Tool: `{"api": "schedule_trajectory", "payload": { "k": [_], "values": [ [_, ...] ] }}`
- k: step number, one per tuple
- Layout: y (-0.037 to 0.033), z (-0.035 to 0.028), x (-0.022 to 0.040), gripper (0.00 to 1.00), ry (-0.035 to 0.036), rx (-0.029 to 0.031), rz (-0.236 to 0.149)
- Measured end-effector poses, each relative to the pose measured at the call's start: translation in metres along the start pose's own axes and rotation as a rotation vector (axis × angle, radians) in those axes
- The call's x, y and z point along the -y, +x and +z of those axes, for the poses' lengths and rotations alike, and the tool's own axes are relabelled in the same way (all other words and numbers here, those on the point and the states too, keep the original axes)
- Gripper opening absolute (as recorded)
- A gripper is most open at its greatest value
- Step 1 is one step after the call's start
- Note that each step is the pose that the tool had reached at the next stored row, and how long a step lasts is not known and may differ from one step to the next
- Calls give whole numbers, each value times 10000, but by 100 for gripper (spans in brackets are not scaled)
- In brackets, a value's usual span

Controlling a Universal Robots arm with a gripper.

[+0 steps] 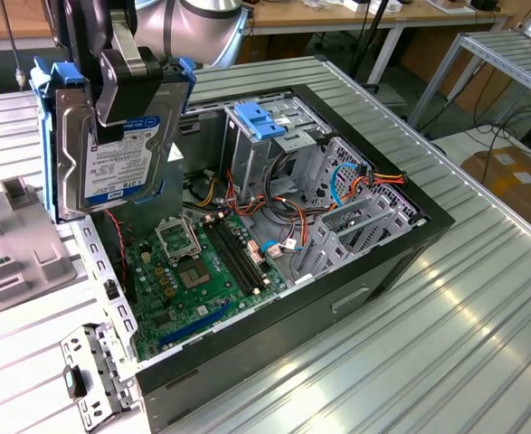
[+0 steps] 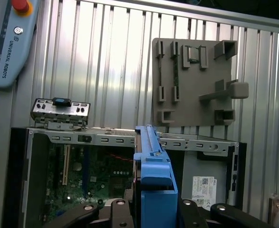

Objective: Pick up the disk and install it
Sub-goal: 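Pick up the disk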

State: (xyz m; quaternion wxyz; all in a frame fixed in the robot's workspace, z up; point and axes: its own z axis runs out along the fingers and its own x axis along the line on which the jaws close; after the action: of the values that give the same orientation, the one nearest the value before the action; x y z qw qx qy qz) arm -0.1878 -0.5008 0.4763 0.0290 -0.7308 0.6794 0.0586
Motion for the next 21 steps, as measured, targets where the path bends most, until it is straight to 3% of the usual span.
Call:
{"api": "schedule_trajectory", "payload": {
  "k": [21],
  "values": [
    [168,-17,69,36,-1,-1,0]
  ]
}}
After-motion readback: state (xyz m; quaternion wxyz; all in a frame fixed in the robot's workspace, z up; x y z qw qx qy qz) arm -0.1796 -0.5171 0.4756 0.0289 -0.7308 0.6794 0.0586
